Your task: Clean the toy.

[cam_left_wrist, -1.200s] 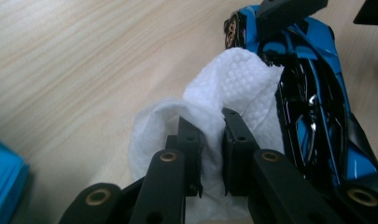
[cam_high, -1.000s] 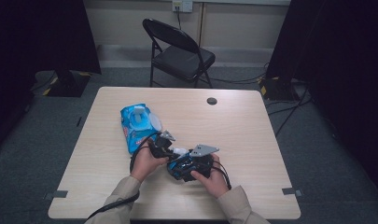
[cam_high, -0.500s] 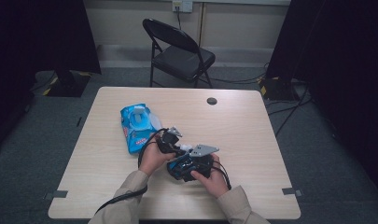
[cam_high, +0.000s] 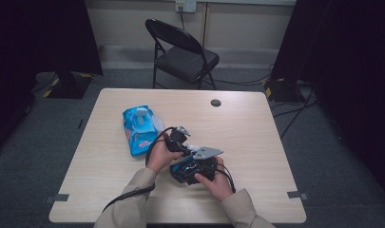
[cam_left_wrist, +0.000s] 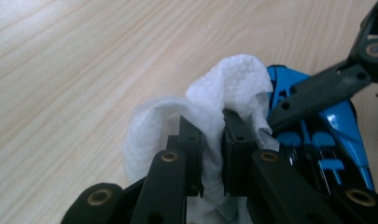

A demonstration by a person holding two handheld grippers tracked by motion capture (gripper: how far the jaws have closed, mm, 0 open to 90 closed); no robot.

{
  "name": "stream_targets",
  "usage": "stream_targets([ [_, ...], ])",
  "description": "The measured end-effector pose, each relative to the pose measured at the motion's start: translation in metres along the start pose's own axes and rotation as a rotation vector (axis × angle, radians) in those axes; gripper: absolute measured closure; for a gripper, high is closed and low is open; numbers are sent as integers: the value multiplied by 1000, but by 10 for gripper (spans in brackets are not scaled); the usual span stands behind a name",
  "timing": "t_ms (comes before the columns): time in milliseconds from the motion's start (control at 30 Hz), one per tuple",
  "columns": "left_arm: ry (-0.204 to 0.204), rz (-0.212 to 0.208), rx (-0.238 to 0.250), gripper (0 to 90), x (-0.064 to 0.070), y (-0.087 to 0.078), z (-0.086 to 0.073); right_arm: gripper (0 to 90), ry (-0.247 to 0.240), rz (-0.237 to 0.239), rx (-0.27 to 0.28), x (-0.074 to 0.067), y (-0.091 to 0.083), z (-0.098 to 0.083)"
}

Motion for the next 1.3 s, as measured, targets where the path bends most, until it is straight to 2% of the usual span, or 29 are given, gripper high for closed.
stream_targets([
  [267, -5, -8, -4, 806, -3, 7, 8, 66, 0, 1, 0, 0, 0, 0],
  [367, -22, -8, 38, 806, -4, 12, 12, 66, -1, 2, 0, 0, 0, 0],
  [467, -35, -15, 39, 806, -4, 16, 16, 67, -2, 1, 0, 0, 0, 0],
  [600, -78, -37, 82, 804, -8, 21, 19, 67, -3, 1, 0, 0, 0, 0],
  [767, -77, -28, 95, 800, -10, 23, 21, 66, -3, 4, 0, 0, 0, 0],
  [800, -79, -19, 112, 799, -10, 23, 22, 67, -3, 4, 0, 0, 0, 0],
  [967, -75, 1, 116, 797, -13, 10, 22, 67, -4, 5, 0, 0, 0, 0],
  [1200, -60, 16, 132, 798, -13, -24, 16, 67, -5, 5, 0, -1, 0, 0],
  [1300, -48, 44, 126, 797, -10, -39, 9, 67, -5, 4, 0, -1, 0, 0],
])
Point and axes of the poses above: each handheld gripper's, and its own axes: y roughly forward along the jaws, z roughly out of its top, x roughly to its right, the point moved 4 cm from there along y, roughly forward along the jaws, and after that the axes turned 6 degrees about y, right-handed, at the moved point
